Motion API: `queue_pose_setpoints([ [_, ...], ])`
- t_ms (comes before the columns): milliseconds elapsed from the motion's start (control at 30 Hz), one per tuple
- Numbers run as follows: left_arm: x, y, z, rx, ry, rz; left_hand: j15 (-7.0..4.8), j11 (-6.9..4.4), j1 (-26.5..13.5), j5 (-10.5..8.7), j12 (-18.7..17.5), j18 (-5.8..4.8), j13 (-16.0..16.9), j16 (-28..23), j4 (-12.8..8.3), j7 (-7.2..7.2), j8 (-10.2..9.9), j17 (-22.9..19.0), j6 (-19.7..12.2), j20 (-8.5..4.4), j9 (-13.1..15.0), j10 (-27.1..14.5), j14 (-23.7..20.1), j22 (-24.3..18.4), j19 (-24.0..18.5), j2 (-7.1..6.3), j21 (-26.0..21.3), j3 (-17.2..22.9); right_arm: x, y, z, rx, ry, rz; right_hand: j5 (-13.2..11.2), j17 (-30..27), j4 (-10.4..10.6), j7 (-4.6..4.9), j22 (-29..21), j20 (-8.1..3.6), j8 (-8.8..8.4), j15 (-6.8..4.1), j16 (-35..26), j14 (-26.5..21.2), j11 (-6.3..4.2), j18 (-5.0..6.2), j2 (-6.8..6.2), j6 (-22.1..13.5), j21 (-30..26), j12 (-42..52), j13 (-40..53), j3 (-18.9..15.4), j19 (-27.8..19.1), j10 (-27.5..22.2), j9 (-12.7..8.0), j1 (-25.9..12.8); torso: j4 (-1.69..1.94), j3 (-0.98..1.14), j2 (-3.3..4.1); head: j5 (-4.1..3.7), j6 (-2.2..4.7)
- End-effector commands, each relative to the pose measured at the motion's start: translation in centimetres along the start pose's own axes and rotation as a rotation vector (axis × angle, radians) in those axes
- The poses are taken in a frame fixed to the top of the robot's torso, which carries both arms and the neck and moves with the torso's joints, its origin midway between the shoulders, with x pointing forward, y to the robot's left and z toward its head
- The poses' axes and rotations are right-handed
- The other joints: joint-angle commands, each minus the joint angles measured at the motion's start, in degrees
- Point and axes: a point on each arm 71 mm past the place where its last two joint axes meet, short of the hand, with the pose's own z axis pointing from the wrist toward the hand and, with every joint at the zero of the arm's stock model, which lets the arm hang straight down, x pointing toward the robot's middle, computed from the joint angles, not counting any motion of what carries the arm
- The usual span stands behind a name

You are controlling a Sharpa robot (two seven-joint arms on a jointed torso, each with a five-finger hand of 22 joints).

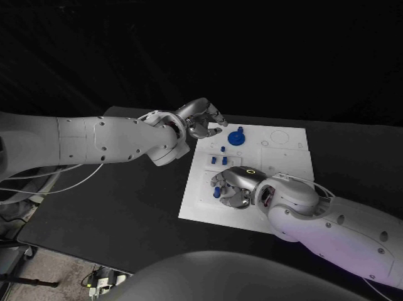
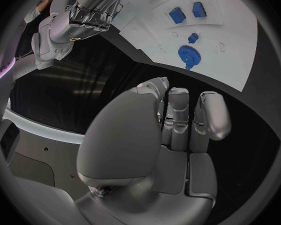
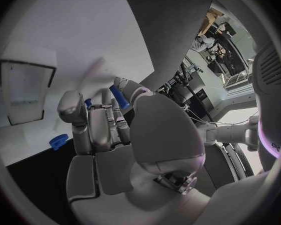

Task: Assemble the parts on the task board

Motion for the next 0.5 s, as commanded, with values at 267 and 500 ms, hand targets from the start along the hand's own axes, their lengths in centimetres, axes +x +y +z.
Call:
queue_pose_setpoints([
  [267, 0.2, -0.1, 0.0, -0.004, 0.016, -0.006, -0.14, 0.35, -0.42, 0.08, 0.05, 0.68, -0.07, -0.37, -0.09, 0.13, -0.35, -0.09, -0.09, -0.01, 0.02, 0.2, -0.45, 9.41, -0.35, 0.04, -0.31, 0.28, -0.3, 0.3, -0.6, -0.033, -0.064, 0.015, -0.87, 0.47, 0.41, 0.0, 6.44, 0.38, -0.35, 0.29, 0.43, 0.31, -0.07, 0.26, 0.0, -0.41, 0.05, 0.99, 0.46, -0.34, 0.4, -0.03, -0.54, -0.68, 0.04, 0.02, 0.03, -0.05, 0.0],
  [500, 0.1, -0.1, 0.0, 0.0, 0.013, -0.006, -0.14, 0.35, -0.42, 0.08, 0.05, 0.68, -0.07, -0.37, -0.09, 0.13, -0.35, -0.09, -0.09, -0.01, 0.02, 0.2, -0.45, 9.41, -0.35, 0.04, -0.31, 0.28, -2.1, 0.1, -2.8, -0.068, -0.177, 0.033, -1.14, 1.1, 0.69, 0.41, 6.67, 0.26, -0.24, 0.04, 0.86, 0.99, -0.42, 0.17, -0.22, -0.07, 0.66, 1.94, 0.87, -0.74, 1.18, 0.79, -1.09, -0.74, 0.0, 0.01, -0.01, -0.11, 0.0],
])
